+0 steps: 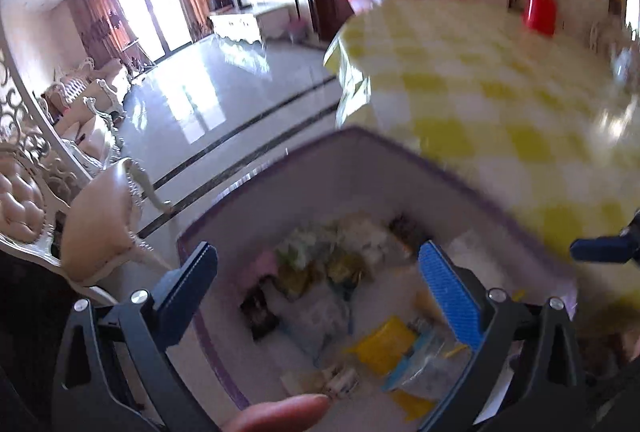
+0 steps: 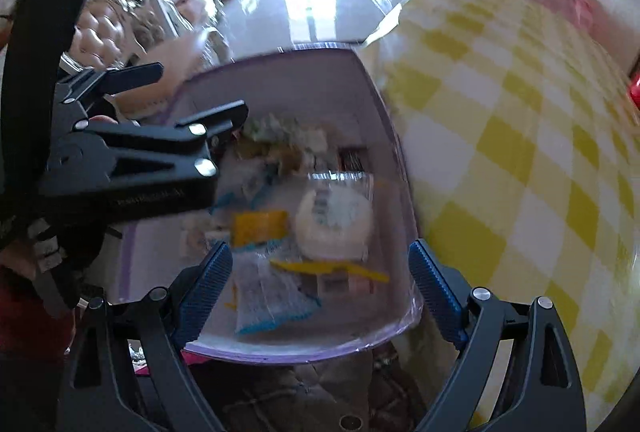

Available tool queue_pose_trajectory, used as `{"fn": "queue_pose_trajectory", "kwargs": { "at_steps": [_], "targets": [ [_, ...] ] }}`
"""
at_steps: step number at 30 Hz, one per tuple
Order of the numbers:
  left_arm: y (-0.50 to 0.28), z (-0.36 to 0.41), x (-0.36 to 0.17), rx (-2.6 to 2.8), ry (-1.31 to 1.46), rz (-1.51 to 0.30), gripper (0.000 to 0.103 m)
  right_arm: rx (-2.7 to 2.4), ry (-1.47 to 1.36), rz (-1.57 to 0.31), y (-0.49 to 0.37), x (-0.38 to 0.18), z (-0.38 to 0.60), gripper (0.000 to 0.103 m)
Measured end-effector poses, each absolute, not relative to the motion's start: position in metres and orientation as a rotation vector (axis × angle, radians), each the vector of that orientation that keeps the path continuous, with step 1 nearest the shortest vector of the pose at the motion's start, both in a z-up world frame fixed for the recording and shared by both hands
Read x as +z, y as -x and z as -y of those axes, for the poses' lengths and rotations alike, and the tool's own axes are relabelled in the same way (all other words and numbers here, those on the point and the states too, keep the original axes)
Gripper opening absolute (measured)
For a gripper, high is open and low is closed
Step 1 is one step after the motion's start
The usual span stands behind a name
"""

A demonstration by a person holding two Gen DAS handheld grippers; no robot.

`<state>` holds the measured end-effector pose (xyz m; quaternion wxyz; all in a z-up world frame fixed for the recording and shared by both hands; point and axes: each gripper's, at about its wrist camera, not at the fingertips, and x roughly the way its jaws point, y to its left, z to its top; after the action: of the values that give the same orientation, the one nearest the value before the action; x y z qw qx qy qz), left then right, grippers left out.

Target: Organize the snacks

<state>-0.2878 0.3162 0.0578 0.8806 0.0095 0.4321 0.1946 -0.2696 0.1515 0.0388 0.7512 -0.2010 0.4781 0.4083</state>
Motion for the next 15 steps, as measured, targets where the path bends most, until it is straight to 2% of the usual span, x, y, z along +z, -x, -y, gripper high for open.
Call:
{"fn": "queue_pose_trajectory", "kwargs": {
  "at_steps": [15],
  "targets": [
    [0.280,-0.310,0.029,0.385,-0.019,-0.985,0.101,0.829,0.483,-1.076,0.266,0.019,-0.153,0.087]
  ]
}}
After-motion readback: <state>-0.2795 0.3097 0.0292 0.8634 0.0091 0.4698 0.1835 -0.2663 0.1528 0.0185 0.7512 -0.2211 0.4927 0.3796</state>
